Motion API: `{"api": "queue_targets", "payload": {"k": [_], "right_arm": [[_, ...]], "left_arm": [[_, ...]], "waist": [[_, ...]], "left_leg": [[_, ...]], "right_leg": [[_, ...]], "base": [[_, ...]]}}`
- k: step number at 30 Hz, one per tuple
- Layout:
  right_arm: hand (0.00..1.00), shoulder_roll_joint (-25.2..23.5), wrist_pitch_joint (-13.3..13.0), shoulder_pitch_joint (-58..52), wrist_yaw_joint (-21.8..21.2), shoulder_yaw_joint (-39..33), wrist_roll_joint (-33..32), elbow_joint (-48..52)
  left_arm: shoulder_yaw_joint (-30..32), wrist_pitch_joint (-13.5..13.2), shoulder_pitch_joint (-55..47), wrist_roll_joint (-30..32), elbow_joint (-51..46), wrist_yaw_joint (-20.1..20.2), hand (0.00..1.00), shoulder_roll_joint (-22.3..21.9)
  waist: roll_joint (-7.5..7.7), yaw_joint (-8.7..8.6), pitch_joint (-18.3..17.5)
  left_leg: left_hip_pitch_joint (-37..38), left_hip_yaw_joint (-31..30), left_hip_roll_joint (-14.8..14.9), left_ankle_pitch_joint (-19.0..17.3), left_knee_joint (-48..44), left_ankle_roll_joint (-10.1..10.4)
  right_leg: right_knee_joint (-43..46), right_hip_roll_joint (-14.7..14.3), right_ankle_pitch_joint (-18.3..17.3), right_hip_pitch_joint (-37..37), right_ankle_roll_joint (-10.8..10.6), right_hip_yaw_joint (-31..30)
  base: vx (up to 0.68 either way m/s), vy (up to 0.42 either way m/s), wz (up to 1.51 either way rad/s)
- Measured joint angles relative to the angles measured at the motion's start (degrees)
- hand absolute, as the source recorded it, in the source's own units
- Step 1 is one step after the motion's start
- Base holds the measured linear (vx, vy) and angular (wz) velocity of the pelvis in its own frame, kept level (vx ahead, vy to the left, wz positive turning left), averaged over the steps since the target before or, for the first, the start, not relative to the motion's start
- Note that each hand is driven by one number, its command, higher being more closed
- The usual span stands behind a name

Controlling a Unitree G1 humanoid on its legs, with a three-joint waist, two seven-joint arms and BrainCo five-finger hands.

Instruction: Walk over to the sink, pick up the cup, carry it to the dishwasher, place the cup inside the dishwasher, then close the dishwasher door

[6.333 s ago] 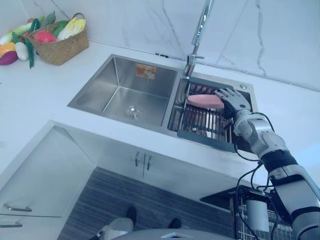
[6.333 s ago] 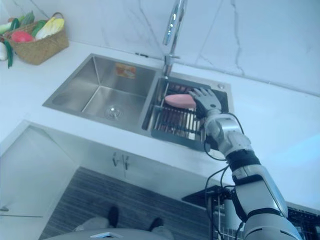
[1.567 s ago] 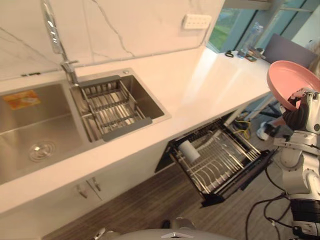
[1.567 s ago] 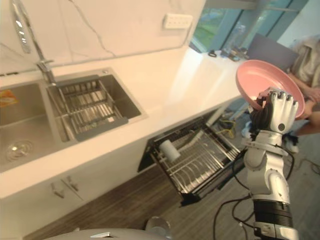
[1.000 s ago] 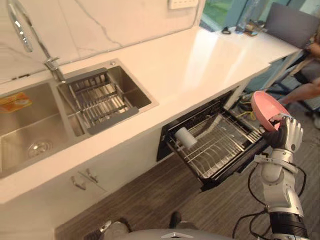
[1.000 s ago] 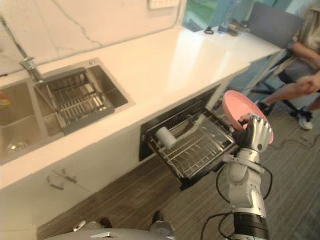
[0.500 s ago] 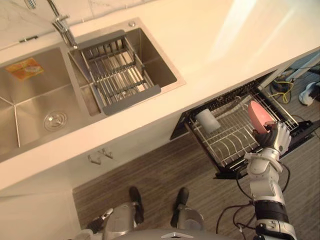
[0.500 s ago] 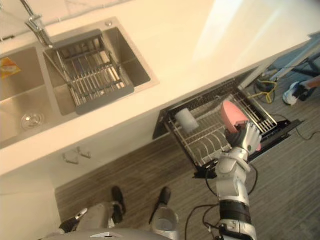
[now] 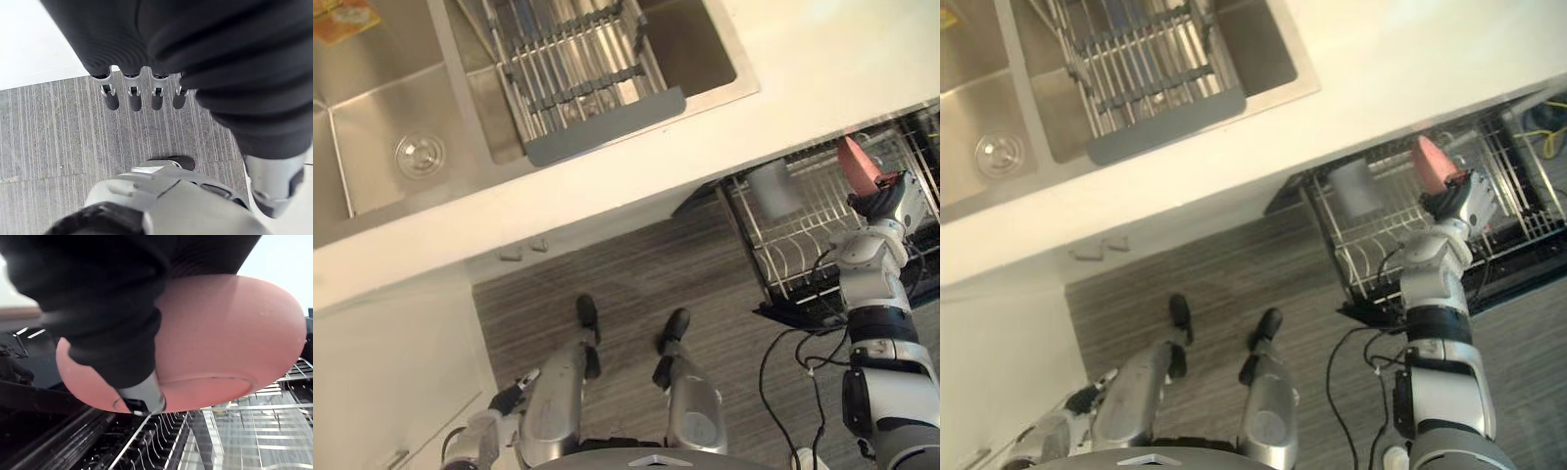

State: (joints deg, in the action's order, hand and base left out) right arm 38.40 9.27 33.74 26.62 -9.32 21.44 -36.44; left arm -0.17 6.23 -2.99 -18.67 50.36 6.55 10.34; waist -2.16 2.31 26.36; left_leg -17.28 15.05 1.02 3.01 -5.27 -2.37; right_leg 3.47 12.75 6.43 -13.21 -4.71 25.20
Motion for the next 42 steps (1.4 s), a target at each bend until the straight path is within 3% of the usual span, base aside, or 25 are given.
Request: {"api": "queue_targets", "payload": {"k": [5,14,15,18,22,25,29,32,35,39,42], "right_arm": [[1.0,0.7,1.1,3.0,0.0,0.1,-5.5,-7.2],[1.0,1.0,4.0,2.1,0.1,-0.4,-5.8,-11.9],[0.0,1.0,4.2,1.5,0.1,-0.4,-5.8,-11.8],[0.0,0.8,4.2,0.1,0.6,-0.7,-7.1,-11.9],[0.0,-0.1,4.4,-0.3,2.9,-6.7,-17.3,-14.4],[0.0,-1.3,2.1,-0.8,3.2,-8.4,-23.3,-14.0],[0.0,-2.9,1.5,-0.9,3.9,-9.8,-24.6,-12.5],[0.0,-4.4,1.0,-3.7,4.2,-11.7,-26.9,-4.3],[0.0,-5.7,0.8,-7.0,5.0,-14.1,-29.0,6.7],[0.0,-8.6,0.6,-13.1,8.4,-20.7,-28.9,19.6],[0.0,-8.7,0.3,-18.8,10.7,-25.6,-29.1,25.6]], "left_arm": [[-0.5,0.0,1.3,-1.6,-0.2,0.1,0.0,-0.4],[-0.6,-0.1,2.9,-3.8,-0.2,0.1,0.0,-0.6],[-0.6,-0.3,2.9,-3.8,-0.3,0.1,0.0,-0.8],[-0.8,-0.6,2.9,-3.8,-0.3,0.1,0.0,-1.2],[-1.0,-0.7,3.2,-3.8,-0.3,0.1,0.0,-1.4],[-0.9,-0.6,3.4,-3.7,-0.7,0.1,0.0,-1.5],[-0.2,-0.6,3.6,-3.6,-2.1,0.1,0.0,-2.0],[0.2,-0.6,4.3,-3.6,-2.4,0.0,0.0,-2.4],[0.4,-0.6,4.9,-3.6,-2.7,-0.1,0.0,-2.7],[2.6,-0.4,5.0,-3.5,-4.1,-0.1,0.0,-2.7],[3.0,-0.1,4.9,-2.8,-4.6,-0.3,0.0,-2.6]], "waist": [[-1.4,0.61,1.1],[-2.81,0.52,2.0],[-2.88,0.59,2.0],[-3.18,0.76,2.1],[-3.8,0.82,2.4],[-3.81,0.9,2.3],[-3.78,1.0,2.4],[-3.53,0.83,2.5],[-2.68,0.13,2.9],[0.76,-0.57,3.0],[2.32,-1.4,3.0]], "left_leg": [[-0.9,-0.7,-0.4,2.5,3.1,-0.1],[-1.0,-0.6,-0.8,5.1,6.6,0.1],[-1.0,-0.6,-0.7,5.2,6.6,0.3],[-1.1,-0.7,-0.6,5.4,6.6,0.7],[-1.0,-0.8,-0.4,5.4,6.6,1.4],[-0.1,-0.6,-0.4,6.4,8.2,1.2],[0.5,-0.4,-0.4,7.2,9.6,1.4],[1.1,0.7,0.0,7.3,9.6,1.5],[2.1,1.9,0.7,7.0,9.7,1.8],[3.0,3.9,2.5,6.9,9.7,2.8],[5.1,4.7,3.5,6.7,9.7,3.3]], "right_leg": [[2.3,0.6,-0.7,-2.9,-0.2,-0.4],[5.4,1.2,-1.9,-6.1,-0.1,-1.2],[5.5,1.2,-2.0,-6.3,0.0,-1.3],[6.1,1.1,-2.4,-6.8,0.5,-1.9],[6.9,1.1,-2.8,-7.2,0.6,-2.0],[8.6,1.4,-3.3,-8.0,0.3,-2.5],[10.5,1.6,-4.3,-9.0,0.5,-2.8],[10.6,1.3,-4.3,-8.9,0.6,-3.5],[10.3,0.7,-4.1,-8.6,0.9,-4.6],[9.0,-1.4,-3.6,-8.2,1.8,-5.8],[7.7,-2.7,-3.4,-6.0,2.1,-6.1]], "base": [[-0.02,0.004,0.08],[-0.01,0.002,0.0],[-0.02,-0.018,-0.07],[-0.01,-0.025,-0.07],[0.0,-0.004,-0.01],[-0.01,-0.011,-0.04],[0.0,0.0,0.0],[-0.02,-0.026,-0.15],[-0.01,-0.039,-0.24],[0.01,-0.086,-0.26],[0.04,-0.077,-0.17]]}}
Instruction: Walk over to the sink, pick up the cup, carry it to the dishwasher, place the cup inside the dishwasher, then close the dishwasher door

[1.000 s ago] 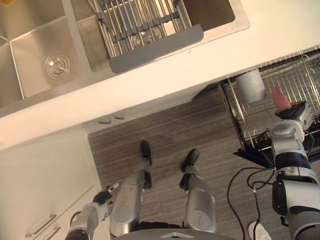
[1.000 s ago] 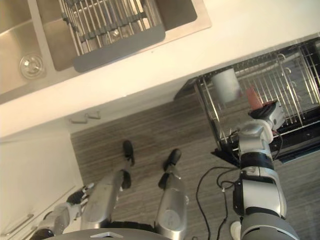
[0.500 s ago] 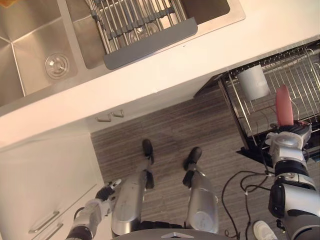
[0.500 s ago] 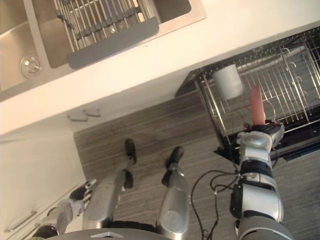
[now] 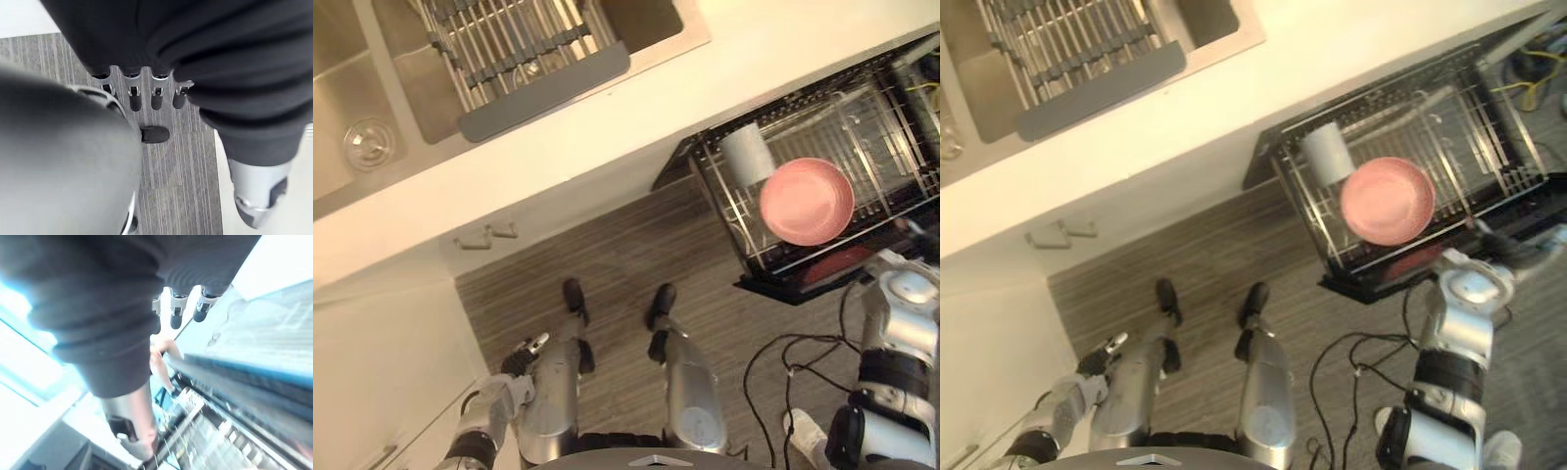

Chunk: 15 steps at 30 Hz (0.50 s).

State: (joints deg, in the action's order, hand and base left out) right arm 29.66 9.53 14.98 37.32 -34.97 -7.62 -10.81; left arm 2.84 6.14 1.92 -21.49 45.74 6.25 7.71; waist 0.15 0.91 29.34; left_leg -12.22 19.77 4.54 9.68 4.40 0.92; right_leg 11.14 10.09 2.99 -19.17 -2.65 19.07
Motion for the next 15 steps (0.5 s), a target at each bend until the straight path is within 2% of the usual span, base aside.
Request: {"api": "queue_targets", "payload": {"k": [2,5,9,11,14,15], "right_arm": [[0.0,0.0,-1.5,-2.3,1.4,-3.6,-1.3,3.2],[0.0,0.1,-3.1,-5.7,4.5,-8.3,-2.3,5.6],[0.0,0.1,-3.3,-9.2,7.5,-13.6,-4.9,5.4],[0.0,0.0,-3.8,-11.1,8.3,-15.8,-6.6,4.9],[0.0,-0.6,-6.2,-15.1,9.0,-18.5,-9.7,1.9],[0.0,-2.2,-7.9,-16.4,9.0,-19.5,-11.0,0.5]], "left_arm": [[1.7,0.1,-0.7,0.9,0.0,-0.1,0.0,0.2],[3.0,0.1,-0.9,1.5,0.1,-0.2,0.0,0.3],[4.3,0.2,-1.2,1.5,0.3,-0.2,0.0,0.2],[5.1,0.3,-1.4,1.4,0.4,-0.2,0.0,0.2],[6.9,0.4,-1.6,1.3,0.4,0.0,0.0,0.4],[7.8,0.8,-1.6,1.3,0.4,-0.2,0.0,0.5]], "waist": [[1.16,-0.92,-0.1],[1.64,-1.91,-0.1],[2.07,-2.73,-0.2],[2.14,-3.68,-0.2],[2.95,-4.27,-0.6],[3.51,-4.33,-0.9]], "left_leg": [[0.8,1.0,0.4,-0.5,0.0,0.6],[1.4,2.4,1.0,-0.8,0.0,0.8],[1.9,4.0,1.5,-1.0,0.0,0.9],[2.4,4.2,1.8,-1.0,0.0,1.0],[3.4,4.8,2.3,-1.5,0.0,1.6],[3.5,5.3,2.5,-1.6,0.0,1.7]], "right_leg": [[-0.8,-0.7,0.3,0.4,0.3,-1.0],[-2.9,-1.7,1.3,1.2,0.6,-1.6],[-4.4,-2.6,2.2,1.5,0.8,-2.9],[-5.0,-2.9,2.4,2.2,0.8,-2.9],[-5.8,-3.7,2.4,3.2,0.9,-3.4],[-6.0,-4.0,2.4,3.1,0.8,-3.9]], "base": [[0.03,-0.06,-0.27],[0.02,-0.026,-0.25],[0.02,-0.021,-0.22],[0.02,-0.016,-0.05],[0.02,-0.028,-0.13],[0.02,-0.033,-0.18]]}}
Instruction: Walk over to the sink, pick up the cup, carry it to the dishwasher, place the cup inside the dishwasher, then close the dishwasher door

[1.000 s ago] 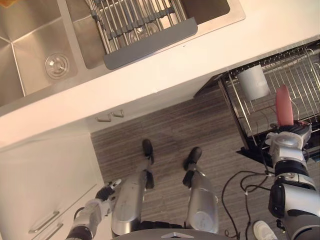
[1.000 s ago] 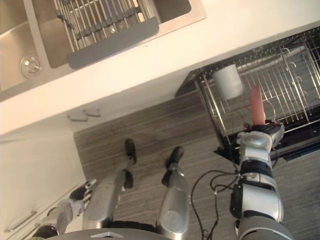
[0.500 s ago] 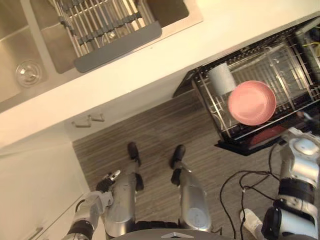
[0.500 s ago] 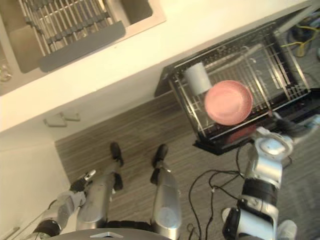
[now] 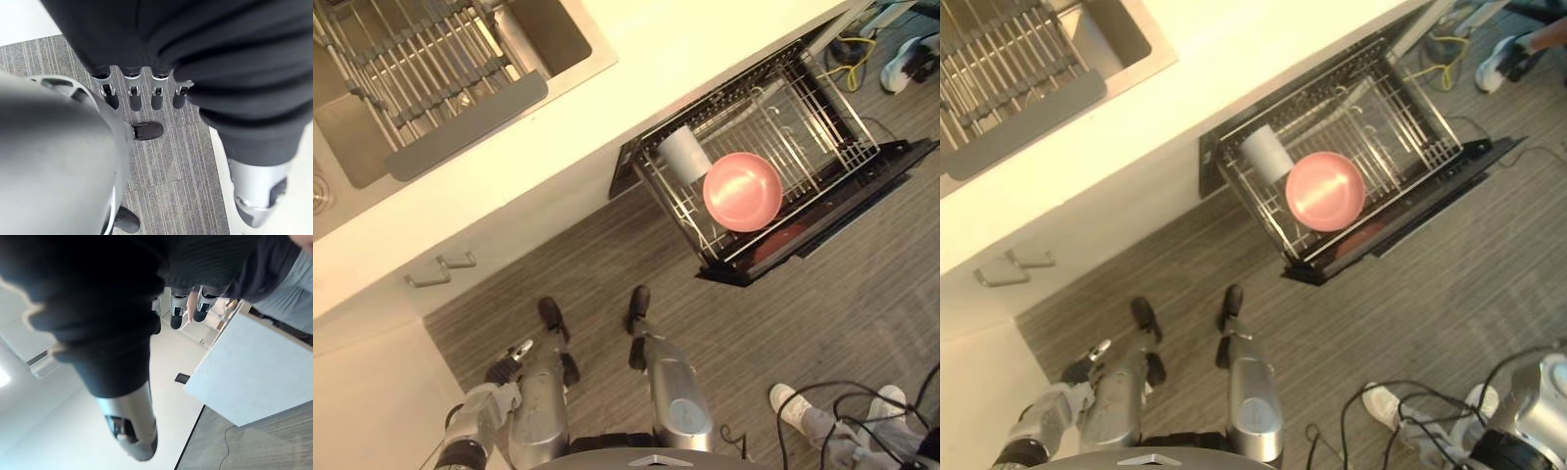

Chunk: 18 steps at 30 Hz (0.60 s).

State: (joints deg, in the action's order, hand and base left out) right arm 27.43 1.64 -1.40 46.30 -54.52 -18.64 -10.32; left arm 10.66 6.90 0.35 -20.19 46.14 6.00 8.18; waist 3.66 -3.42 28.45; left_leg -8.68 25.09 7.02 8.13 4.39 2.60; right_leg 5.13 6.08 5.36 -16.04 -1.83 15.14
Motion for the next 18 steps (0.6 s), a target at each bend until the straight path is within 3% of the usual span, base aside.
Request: {"api": "queue_targets", "payload": {"k": [2,3,5,8,10,12,13,18], "right_arm": [[0.0,-3.6,-2.5,-2.7,-0.1,-0.5,-1.7,-2.7],[1.0,-6.8,-5.0,-4.2,-1.7,-0.4,-5.0,-4.3],[1.0,-11.9,-8.2,-5.5,-6.5,0.3,-13.7,-4.4],[1.0,-20.2,-12.7,-5.4,-20.5,5.7,-35.6,-4.5],[1.0,-22.3,-14.6,-3.8,-26.5,9.2,-39.8,-4.2],[1.0,-22.3,-16.2,-1.7,-29.8,11.6,-40.7,-3.1],[1.0,-22.3,-16.8,-0.4,-31.0,12.6,-40.7,-1.1],[1.0,-20.8,-17.9,8.1,-30.7,16.1,-40.3,1.5]], "left_arm": [[0.6,0.8,0.0,0.0,-0.1,-0.3,0.0,0.3],[0.6,1.5,0.0,0.0,-0.1,-0.5,0.0,0.4],[0.6,2.3,0.0,0.0,-0.1,-0.7,0.0,0.1],[1.0,2.7,0.1,-1.0,0.0,-1.3,0.0,-0.3],[1.0,1.9,0.1,-1.0,0.3,-1.9,0.0,-0.9],[0.9,0.7,0.3,-1.1,0.7,-2.0,0.0,-1.9],[0.7,0.1,0.8,-1.2,0.7,-2.0,0.0,-2.6],[0.3,-1.4,1.4,-2.3,0.6,-2.0,0.0,-3.7]], "waist": [[0.63,-0.1,-0.4],[0.88,-0.12,-0.5],[0.9,-0.2,-0.5],[0.72,0.19,-0.6],[0.17,0.39,-0.9],[-0.64,1.71,-1.2],[-1.21,3.17,-1.3],[-1.86,6.13,-1.4]], "left_leg": [[0.0,0.2,0.3,-0.1,0.0,0.2],[0.2,0.4,0.4,-0.1,0.0,0.2],[0.7,1.1,0.3,-0.6,0.0,0.5],[0.8,2.7,0.4,-1.9,-0.5,0.1],[0.6,4.8,0.7,-1.9,-0.6,0.1],[0.3,5.2,0.8,-2.0,-1.2,-0.1],[0.0,4.8,0.8,-2.0,-1.5,-0.2],[-1.6,2.8,0.3,-0.9,-2.2,-0.9]], "right_leg": [[-0.1,-0.3,0.0,0.0,0.1,-0.1],[-0.1,-0.3,-0.1,0.0,0.1,-0.1],[-0.1,-0.3,-0.1,0.3,0.1,-0.4],[0.0,0.1,-0.1,0.6,0.0,-0.3],[0.0,0.6,-0.2,0.6,-0.1,0.3],[0.0,1.1,-0.2,0.6,-0.2,1.3],[0.2,1.4,-0.1,0.6,-0.1,1.7],[2.7,3.0,-1.8,0.3,-0.5,5.1]], "base": [[0.03,-0.028,-0.1],[0.02,-0.013,-0.07],[0.01,0.001,-0.14],[-0.01,0.008,-0.11],[0.0,0.01,0.14],[0.02,0.016,0.26],[0.04,0.013,0.35],[0.04,0.005,0.38]]}}
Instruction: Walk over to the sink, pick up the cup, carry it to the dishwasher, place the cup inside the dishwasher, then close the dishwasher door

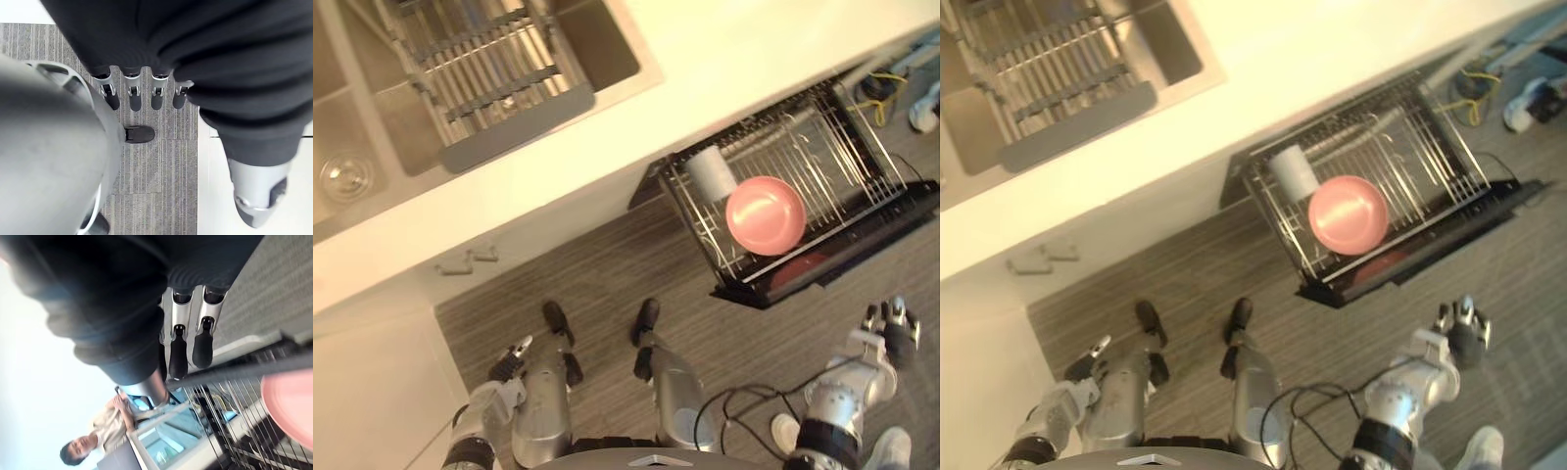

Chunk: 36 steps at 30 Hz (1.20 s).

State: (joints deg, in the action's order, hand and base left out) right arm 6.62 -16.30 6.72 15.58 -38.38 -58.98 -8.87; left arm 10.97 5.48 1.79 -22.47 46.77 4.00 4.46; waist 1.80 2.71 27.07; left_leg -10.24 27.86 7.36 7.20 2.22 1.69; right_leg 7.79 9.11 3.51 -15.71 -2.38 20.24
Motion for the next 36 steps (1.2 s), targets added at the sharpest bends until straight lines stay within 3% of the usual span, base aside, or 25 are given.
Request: {"api": "queue_targets", "payload": {"k": [5,10,13,17,20,22,28,36], "right_arm": [[1.0,2.5,0.5,6.5,1.3,0.3,0.1,-4.2],[1.0,5.7,3.6,12.2,2.9,2.5,-6.2,-12.7],[1.0,6.7,3.4,14.0,9.5,1.9,-6.7,-15.2],[1.0,8.6,-2.6,14.0,18.1,-3.6,-5.8,-15.0],[1.0,11.7,-6.0,10.4,23.0,-9.1,-3.8,-13.7],[1.0,13.2,-6.8,7.4,24.9,-12.2,-3.5,-11.9],[1.0,13.6,-7.3,-2.3,25.6,-21.8,-3.7,-14.9],[1.0,10.9,-6.4,-6.4,21.1,-26.0,-6.1,-23.6]], "left_arm": [[-1.1,-0.2,0.8,-1.1,0.5,0.6,0.0,-0.5],[-2.1,-1.2,1.5,-1.3,1.8,1.8,0.0,-0.6],[-2.2,-1.7,1.5,-1.7,2.2,1.8,0.0,-1.0],[-2.2,-1.6,1.5,-1.8,2.2,1.7,0.0,-0.8],[-2.1,-1.0,1.8,-1.8,2.3,1.7,0.0,-0.5],[-2.0,-0.1,2.0,-2.2,2.4,1.7,0.0,-0.1],[1.7,0.9,2.2,-2.2,3.8,1.6,0.0,1.8],[4.8,2.5,2.2,-2.2,4.3,1.1,0.0,2.3]], "waist": [[-0.93,0.72,0.2],[-2.2,1.7,0.2],[-2.74,2.34,0.1],[-2.71,2.51,0.1],[-2.55,2.04,0.2],[-2.05,1.74,0.3],[1.6,-0.64,0.2],[1.89,-1.93,0.2]], "left_leg": [[-1.1,-2.9,-1.3,0.1,0.0,-0.2],[-3.8,-5.5,-2.4,0.7,0.0,-0.5],[-4.4,-6.4,-2.8,1.1,0.1,-0.4],[-4.4,-7.1,-2.9,1.1,0.0,-0.4],[-4.1,-5.4,-2.8,1.0,0.0,-0.5],[-3.6,-4.1,-2.5,0.6,0.0,-0.6],[-2.9,-0.6,-0.3,-0.3,-0.7,0.2],[-1.8,1.7,1.4,-0.9,-1.2,1.0]], "right_leg": [[3.6,2.4,-2.6,-0.6,-0.9,2.6],[8.2,4.5,-5.4,-3.7,-1.2,4.4],[10.7,5.7,-7.1,-4.2,-1.3,5.7],[11.7,6.2,-7.9,-4.0,-1.5,6.3],[11.7,6.2,-7.9,-4.0,-1.5,6.0],[11.6,5.9,-7.8,-3.9,-1.5,5.3],[8.1,2.6,-5.9,-3.9,-0.7,2.3],[5.4,0.1,-4.6,-3.0,0.0,0.4]], "base": [[0.04,0.019,0.35],[0.01,-0.001,0.29],[0.02,-0.015,0.27],[0.02,-0.011,0.13],[-0.01,0.007,-0.04],[-0.01,-0.002,-0.18],[0.01,-0.044,-0.34],[0.01,-0.05,-0.19]]}}
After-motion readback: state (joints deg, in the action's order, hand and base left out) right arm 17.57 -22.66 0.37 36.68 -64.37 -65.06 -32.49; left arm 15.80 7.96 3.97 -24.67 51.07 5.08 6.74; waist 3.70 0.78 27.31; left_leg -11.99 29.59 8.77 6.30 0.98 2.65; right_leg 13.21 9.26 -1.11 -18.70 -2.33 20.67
